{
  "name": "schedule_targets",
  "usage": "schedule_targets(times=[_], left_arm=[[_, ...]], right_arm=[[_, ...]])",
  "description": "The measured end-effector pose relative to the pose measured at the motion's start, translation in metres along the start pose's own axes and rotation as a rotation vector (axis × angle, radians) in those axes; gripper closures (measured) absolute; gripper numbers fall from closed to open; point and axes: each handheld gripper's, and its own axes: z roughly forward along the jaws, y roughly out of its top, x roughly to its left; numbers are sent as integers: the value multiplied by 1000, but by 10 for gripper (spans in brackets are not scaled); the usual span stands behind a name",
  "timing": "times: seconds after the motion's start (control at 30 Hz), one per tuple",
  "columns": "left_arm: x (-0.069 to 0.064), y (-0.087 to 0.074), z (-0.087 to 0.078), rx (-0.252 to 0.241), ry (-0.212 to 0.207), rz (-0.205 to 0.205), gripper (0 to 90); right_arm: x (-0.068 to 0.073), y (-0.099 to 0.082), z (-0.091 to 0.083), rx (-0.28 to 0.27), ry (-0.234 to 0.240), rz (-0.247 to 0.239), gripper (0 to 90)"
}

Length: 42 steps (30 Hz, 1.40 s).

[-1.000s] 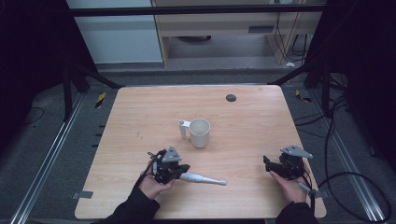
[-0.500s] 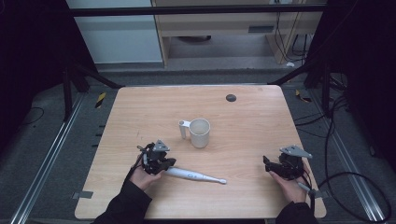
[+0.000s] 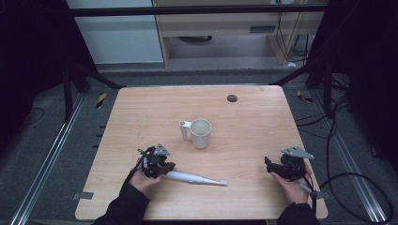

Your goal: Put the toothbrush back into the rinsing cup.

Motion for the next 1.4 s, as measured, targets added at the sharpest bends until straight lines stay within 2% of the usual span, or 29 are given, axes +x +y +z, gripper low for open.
schedule_targets(times=[0.3, 0.6, 1.4], left_arm=[[-4, -4, -2, 6, -9, 5, 890], [-9, -8, -5, 19, -7, 27, 891], [-18, -21, -14, 31, -23, 32, 891]], right_arm=[[0, 0, -1, 0, 2, 2, 195], [0, 0, -1, -1, -1, 4, 195], [-1, -1, -2, -2, -3, 1, 194]])
